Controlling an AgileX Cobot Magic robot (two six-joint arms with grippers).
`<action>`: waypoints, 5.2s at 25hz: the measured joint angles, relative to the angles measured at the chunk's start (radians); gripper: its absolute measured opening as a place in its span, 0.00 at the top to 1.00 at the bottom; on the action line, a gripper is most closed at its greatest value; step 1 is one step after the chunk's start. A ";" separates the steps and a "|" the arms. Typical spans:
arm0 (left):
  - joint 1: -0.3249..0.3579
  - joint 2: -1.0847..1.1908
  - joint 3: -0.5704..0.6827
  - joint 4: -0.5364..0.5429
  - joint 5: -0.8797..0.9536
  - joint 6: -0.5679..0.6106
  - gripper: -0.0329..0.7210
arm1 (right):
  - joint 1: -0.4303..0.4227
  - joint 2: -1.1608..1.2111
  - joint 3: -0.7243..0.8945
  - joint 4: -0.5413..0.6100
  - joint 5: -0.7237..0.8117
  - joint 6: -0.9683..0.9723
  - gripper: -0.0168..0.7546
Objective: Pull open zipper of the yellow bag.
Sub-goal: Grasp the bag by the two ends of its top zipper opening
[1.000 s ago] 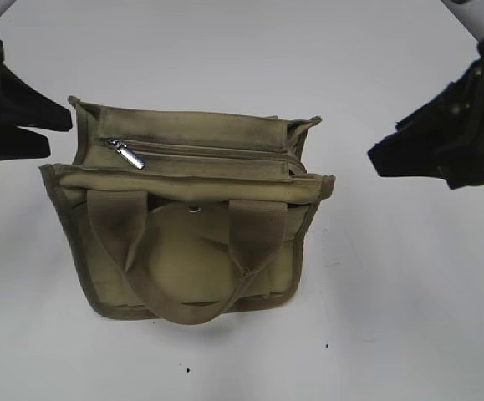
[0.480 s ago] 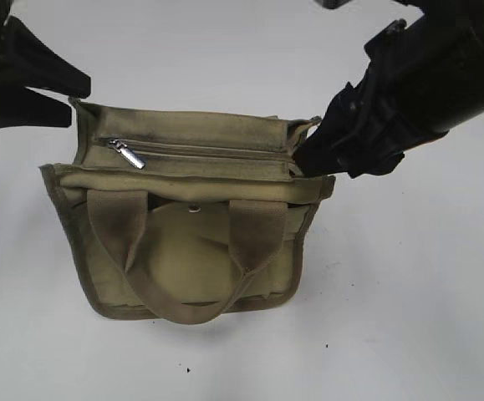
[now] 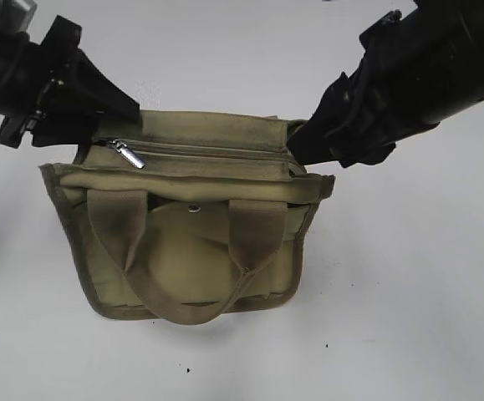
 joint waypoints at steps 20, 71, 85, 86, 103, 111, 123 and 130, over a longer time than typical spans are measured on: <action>-0.001 0.000 -0.028 -0.010 0.041 -0.002 0.94 | 0.038 0.127 0.000 0.546 -0.190 -0.706 0.53; -0.001 0.004 -0.029 -0.014 0.037 0.000 0.95 | 0.291 0.367 -0.001 0.796 -0.753 -0.795 0.65; -0.001 0.005 -0.029 -0.011 0.037 0.000 0.95 | 0.290 0.372 0.021 0.796 -0.759 -0.874 0.69; -0.001 0.007 -0.029 -0.010 0.037 0.000 0.95 | 0.290 0.372 0.026 0.796 -0.759 -0.877 0.69; -0.001 0.009 -0.029 -0.016 0.037 0.000 0.95 | 0.284 0.354 0.044 0.796 -0.774 -0.963 0.98; -0.003 0.009 -0.029 -0.039 0.035 0.000 0.95 | 0.134 0.264 0.047 0.788 -0.606 -0.967 0.98; -0.003 0.009 -0.029 -0.031 0.041 0.000 0.95 | -0.049 0.232 0.042 0.503 -0.248 -0.707 0.98; -0.003 0.009 -0.029 -0.031 0.041 0.000 0.95 | 0.129 0.245 0.016 0.525 -0.463 -0.782 0.78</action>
